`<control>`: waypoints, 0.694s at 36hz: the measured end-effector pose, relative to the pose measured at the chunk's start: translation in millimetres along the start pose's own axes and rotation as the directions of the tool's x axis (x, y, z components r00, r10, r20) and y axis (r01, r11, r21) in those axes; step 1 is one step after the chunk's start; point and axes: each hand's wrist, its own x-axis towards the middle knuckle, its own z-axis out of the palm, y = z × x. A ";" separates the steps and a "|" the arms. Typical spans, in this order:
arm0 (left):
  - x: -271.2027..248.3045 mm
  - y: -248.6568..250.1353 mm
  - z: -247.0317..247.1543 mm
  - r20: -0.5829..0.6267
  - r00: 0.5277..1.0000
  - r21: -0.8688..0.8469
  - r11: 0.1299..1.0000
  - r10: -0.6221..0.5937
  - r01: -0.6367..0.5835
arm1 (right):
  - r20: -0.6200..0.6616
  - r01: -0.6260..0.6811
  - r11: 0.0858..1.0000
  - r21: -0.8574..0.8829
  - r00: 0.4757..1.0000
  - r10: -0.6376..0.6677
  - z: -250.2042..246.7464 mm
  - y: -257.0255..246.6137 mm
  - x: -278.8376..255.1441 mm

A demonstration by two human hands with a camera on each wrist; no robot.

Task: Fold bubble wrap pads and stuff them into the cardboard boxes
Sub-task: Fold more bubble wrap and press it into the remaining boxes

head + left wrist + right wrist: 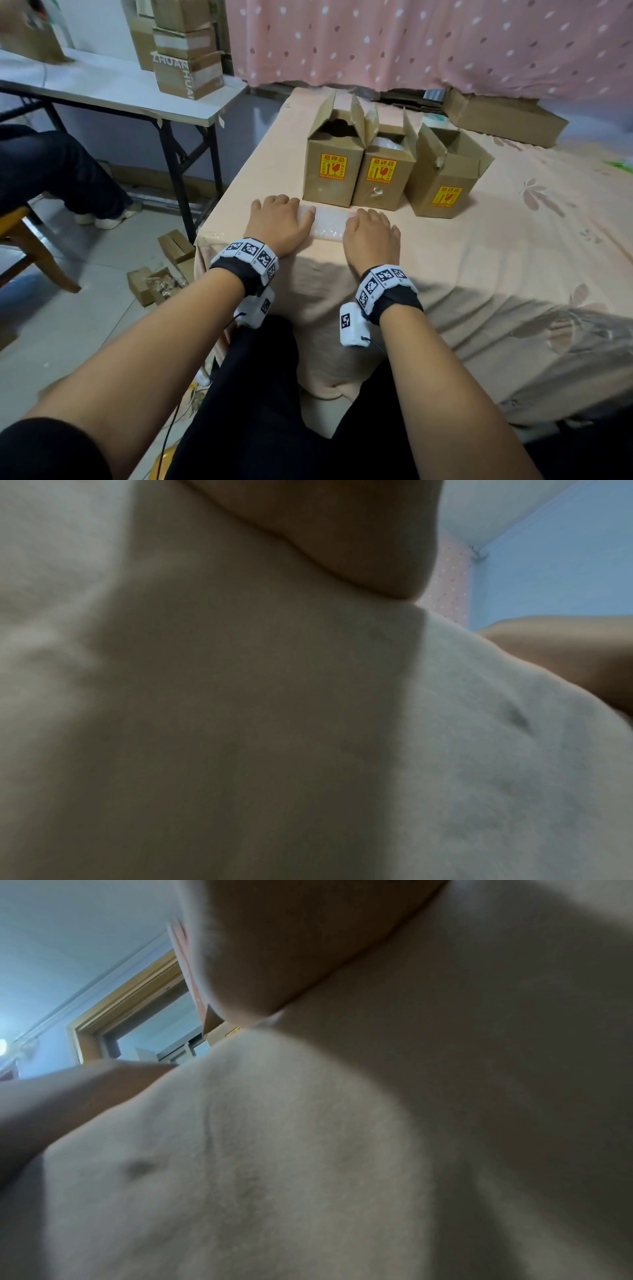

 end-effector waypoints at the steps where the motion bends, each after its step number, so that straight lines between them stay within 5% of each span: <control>1: 0.2 0.0 0.5 0.024 1.000 0.006 1.000 0.009 -0.009 | 0.007 0.001 1.000 -0.016 1.000 -0.001 -0.3 -0.7 -0.5; 9: -3.7 3.6 -1.5 0.027 0.944 0.085 0.940 0.330 -0.331 | 0.100 0.269 0.955 -0.122 0.961 -0.257 -2.0 -5.9 -4.8; 13: -1.8 1.5 0.1 0.032 0.970 0.042 0.969 0.243 -0.244 | 0.094 0.291 0.952 -0.093 0.955 -0.283 -1.3 -4.8 -4.7; 20: -3.2 1.2 -4.0 -0.067 0.998 -0.094 0.996 -0.008 0.001 | -0.019 0.014 0.999 0.030 1.000 -0.013 -1.5 0.4 1.1; 25: -5.8 3.8 -3.2 -0.057 0.989 -0.053 0.989 0.137 -0.140 | 0.019 0.049 0.999 -0.016 0.999 -0.048 -2.3 -2.5 -2.3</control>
